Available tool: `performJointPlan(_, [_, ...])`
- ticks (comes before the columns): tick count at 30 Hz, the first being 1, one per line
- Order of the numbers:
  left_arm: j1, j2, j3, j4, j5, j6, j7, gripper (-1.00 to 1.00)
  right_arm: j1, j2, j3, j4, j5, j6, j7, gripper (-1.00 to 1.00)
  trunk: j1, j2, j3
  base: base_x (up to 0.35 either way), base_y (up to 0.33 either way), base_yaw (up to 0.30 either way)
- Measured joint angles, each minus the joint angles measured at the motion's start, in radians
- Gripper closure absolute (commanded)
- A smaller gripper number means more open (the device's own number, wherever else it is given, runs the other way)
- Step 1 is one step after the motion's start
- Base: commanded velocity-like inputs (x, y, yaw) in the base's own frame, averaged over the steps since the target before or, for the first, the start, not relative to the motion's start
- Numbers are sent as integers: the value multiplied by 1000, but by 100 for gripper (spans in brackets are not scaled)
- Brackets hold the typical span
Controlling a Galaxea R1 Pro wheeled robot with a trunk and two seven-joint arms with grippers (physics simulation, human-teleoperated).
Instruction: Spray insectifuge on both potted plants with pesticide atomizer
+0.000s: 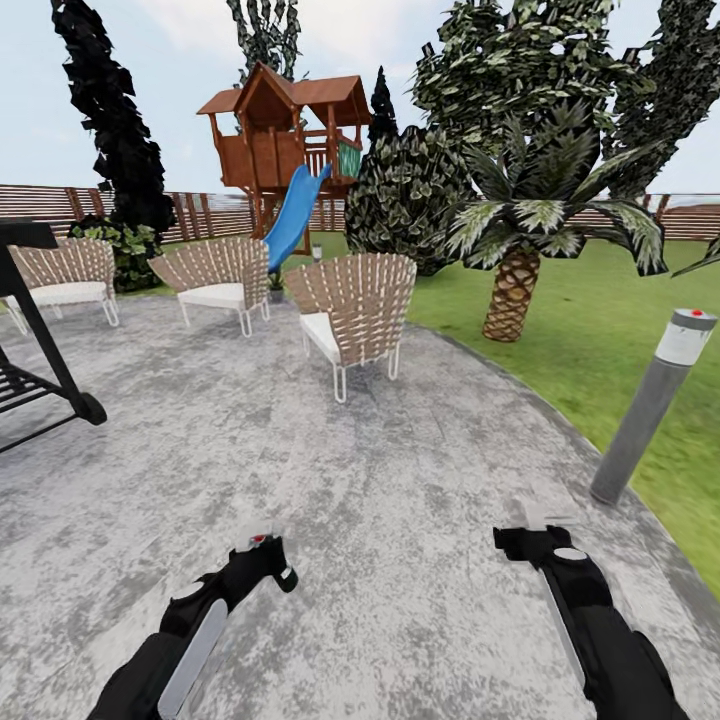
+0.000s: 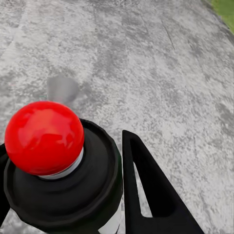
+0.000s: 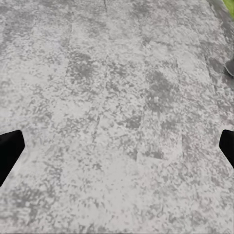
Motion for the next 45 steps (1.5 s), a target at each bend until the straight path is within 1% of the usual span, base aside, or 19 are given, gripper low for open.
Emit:
performJointPlan(1, [26,2,103,-46,5,6,-7,100,-126,42,58,155,2,5,-5,-100,0,0,0,321,0,0])
performJointPlan(2, [41,3,157,-70,2,7,-7,100,-212,51,78,174,4,5,-6,-100,0,0,0,321,0,0])
performJointPlan(3, [71,2,211,-120,2,10,-8,100,-268,58,86,230,4,9,-7,-100,0,0,0,321,0,0])
performJointPlan(5, [119,-2,304,-195,4,16,-9,100,-338,84,106,276,-1,12,12,-100,0,0,0,321,0,0])
performJointPlan(6, [130,-6,331,-211,6,19,-10,100,-350,112,122,253,-3,18,29,-100,0,0,0,321,0,0])
performJointPlan(7, [135,-9,345,-218,13,20,-9,100,-356,143,140,210,-1,29,40,-100,0,0,0,321,0,0])
performJointPlan(8, [138,-10,351,-220,27,20,-9,100,-359,171,156,173,0,47,47,-100,0,0,0,321,0,81])
performJointPlan(9, [140,-12,350,-220,43,21,-9,100,-360,188,164,152,0,76,55,-100,0,0,0,321,0,188])
performJointPlan(11, [141,-17,348,-219,64,21,-10,100,-361,202,172,157,2,110,66,-100,0,0,0,321,0,238])
performJointPlan(13, [141,-44,347,-209,70,20,-11,100,-362,205,179,235,9,102,66,-100,0,0,0,321,0,262])
performJointPlan(14, [139,-49,347,-190,69,17,-11,100,-362,205,185,250,11,100,64,-100,0,0,0,321,0,265])
performJointPlan(17, [138,-52,346,-176,69,15,-11,100,-362,205,246,259,13,98,57,-100,0,0,0,321,0,266])
performJointPlan(19, [138,-52,346,-175,69,15,-11,100,-362,205,267,260,15,98,56,-100,0,0,0,321,0,266])
performJointPlan(23, [138,-52,348,-173,69,15,-11,100,-362,205,283,268,15,98,43,-100,0,0,0,322,0,267])
performJointPlan(28, [138,-52,348,-165,70,14,-12,100,-362,205,323,298,15,97,-30,-100,0,0,0,322,0,267])
performJointPlan(35, [138,-52,347,-155,69,13,-12,100,-363,204,325,338,15,97,-45,-100,0,0,0,322,0,267])
performJointPlan(38, [138,-53,347,-155,69,12,-11,100,-365,202,323,419,17,84,-109,-100,0,0,0,322,0,267])
performJointPlan(41, [138,-53,347,-155,68,12,-11,100,-367,201,323,440,15,53,-176,-100,0,0,-2,322,0,266])
performJointPlan(45, [138,-52,347,-155,67,12,-11,100,-367,198,324,443,17,44,-195,-100,0,0,-4,323,0,266])
